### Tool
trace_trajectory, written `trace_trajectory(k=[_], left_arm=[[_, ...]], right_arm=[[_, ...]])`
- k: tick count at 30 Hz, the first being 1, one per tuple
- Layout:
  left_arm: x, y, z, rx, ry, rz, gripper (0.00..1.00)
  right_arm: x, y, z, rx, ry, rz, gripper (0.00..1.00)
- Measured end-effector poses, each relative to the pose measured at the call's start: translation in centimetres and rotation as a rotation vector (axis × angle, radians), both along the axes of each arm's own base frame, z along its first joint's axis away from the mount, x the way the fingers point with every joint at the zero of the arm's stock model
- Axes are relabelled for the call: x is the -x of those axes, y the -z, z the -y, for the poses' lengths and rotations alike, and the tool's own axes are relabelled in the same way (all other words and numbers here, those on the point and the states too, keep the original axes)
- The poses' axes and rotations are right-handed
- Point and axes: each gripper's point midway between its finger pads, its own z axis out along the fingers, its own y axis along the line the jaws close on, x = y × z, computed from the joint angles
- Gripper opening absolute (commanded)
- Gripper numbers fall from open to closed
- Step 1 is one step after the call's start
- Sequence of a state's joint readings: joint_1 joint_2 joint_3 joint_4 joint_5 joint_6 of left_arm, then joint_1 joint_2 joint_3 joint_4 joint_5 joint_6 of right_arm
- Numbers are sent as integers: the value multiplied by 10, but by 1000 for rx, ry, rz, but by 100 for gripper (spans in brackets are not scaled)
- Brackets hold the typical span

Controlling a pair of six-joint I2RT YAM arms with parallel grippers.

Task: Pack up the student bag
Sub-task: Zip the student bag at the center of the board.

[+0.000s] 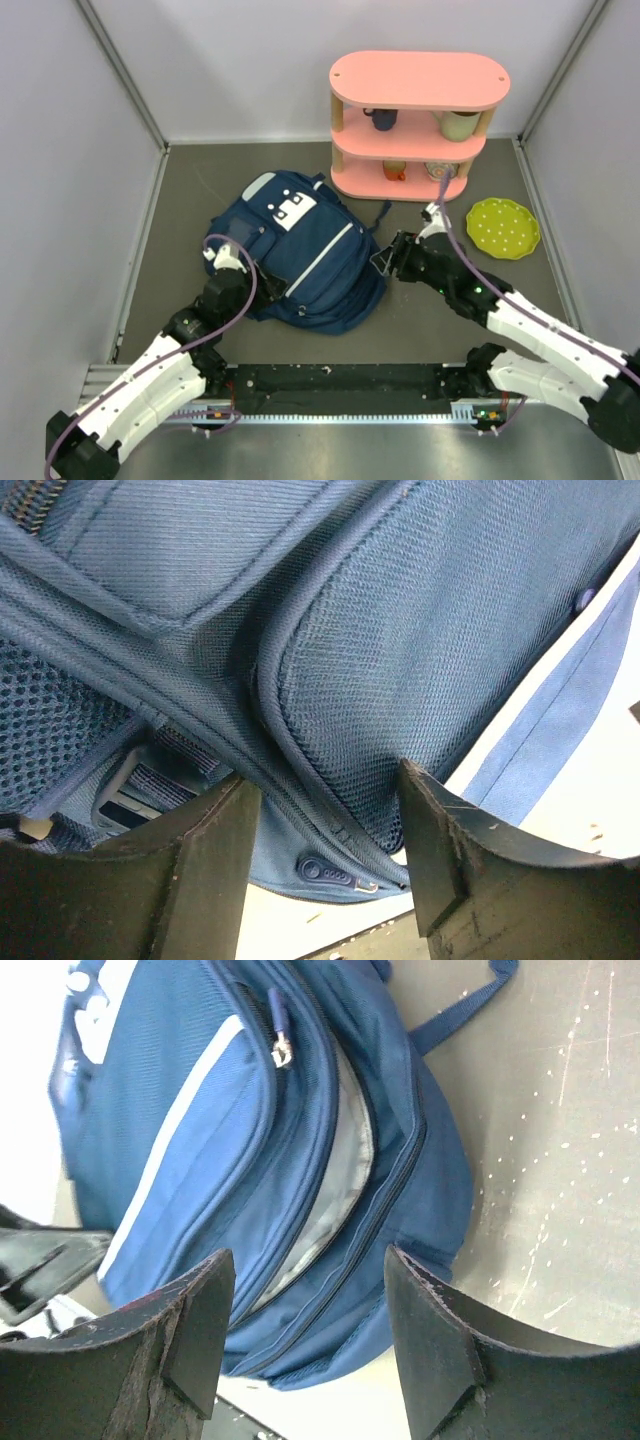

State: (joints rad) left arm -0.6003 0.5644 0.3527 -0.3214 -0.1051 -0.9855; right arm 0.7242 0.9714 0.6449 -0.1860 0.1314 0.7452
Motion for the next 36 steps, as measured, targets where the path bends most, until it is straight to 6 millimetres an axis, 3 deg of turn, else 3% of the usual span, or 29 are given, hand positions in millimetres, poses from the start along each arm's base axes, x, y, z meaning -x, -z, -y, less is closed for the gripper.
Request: trace_trajectory(k=[4,8,10,14,18,23,26,36], left_arm=[[2,1,1,-62,55,3,22],[2,0,3,-71,73,7,4],[1,0,4,-71,75,4,0],[0,-2,6,-73,80,-2,0],[-2,-2,7,-74,81,-12,3],[-2,-3,10,-55,71,-26,11],[-2,-6,10,-39,68,-24,16],[3,-9,14,-35,110,-10,19]], right_arm=[[23,-22,3,-98,-16,61,59],[56,-23,-22,-115,-93,66,59],[77,-14,-40,-91,-133,52,59],[112,14,-65,29,-135,29,59],[130,19,-95,64,-66,37,59],[133,20,-128,-11,41,-11,56],[133,26,-135,-46,84,-41,55],[133,40,-180,-164,136,-102,47]])
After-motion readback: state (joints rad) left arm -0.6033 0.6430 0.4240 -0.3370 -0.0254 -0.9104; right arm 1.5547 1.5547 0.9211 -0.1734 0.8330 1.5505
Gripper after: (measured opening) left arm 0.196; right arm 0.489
